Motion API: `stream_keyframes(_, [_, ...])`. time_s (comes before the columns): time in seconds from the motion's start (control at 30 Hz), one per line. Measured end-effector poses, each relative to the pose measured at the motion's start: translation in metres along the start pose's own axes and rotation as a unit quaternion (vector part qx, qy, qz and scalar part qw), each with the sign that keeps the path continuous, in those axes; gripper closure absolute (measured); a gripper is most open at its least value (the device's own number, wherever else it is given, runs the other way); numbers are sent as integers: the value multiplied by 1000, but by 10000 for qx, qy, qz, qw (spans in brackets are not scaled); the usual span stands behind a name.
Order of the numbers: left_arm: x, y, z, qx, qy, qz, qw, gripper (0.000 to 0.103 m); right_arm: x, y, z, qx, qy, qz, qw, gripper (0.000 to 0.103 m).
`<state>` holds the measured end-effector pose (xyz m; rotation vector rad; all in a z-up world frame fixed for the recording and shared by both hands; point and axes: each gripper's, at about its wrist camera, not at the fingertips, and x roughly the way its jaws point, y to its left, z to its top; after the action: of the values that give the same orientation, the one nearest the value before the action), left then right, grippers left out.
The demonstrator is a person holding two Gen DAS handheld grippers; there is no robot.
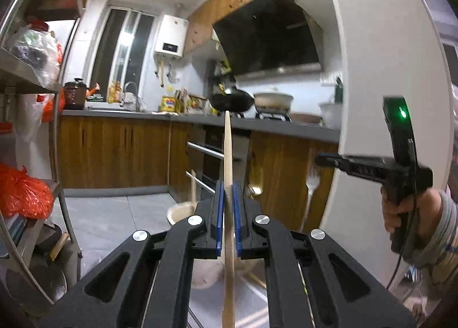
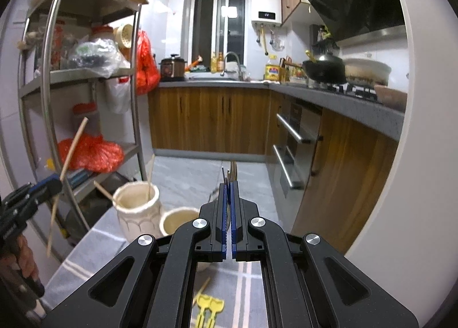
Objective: Organize utensils
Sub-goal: 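Drop chopstick into tall cup with left while right drops fork into small cup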
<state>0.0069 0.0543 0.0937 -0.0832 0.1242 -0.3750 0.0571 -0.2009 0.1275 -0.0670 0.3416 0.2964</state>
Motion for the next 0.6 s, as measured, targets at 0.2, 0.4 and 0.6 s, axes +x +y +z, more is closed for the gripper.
stream_keyframes(0.2, [19, 34, 20, -323, -209, 155, 9991, 97, 10, -5, 21, 128, -207, -49, 9997, 100])
stream_keyframes(0.4, [65, 65, 32, -750, -249, 169, 9967, 97, 32, 0, 36, 164, -366, -273, 9988, 100])
stream_keyframes(0.6, [111, 70, 32, -881, -186, 285, 9955, 97, 51, 8, 34, 5, -463, -594, 9972, 100])
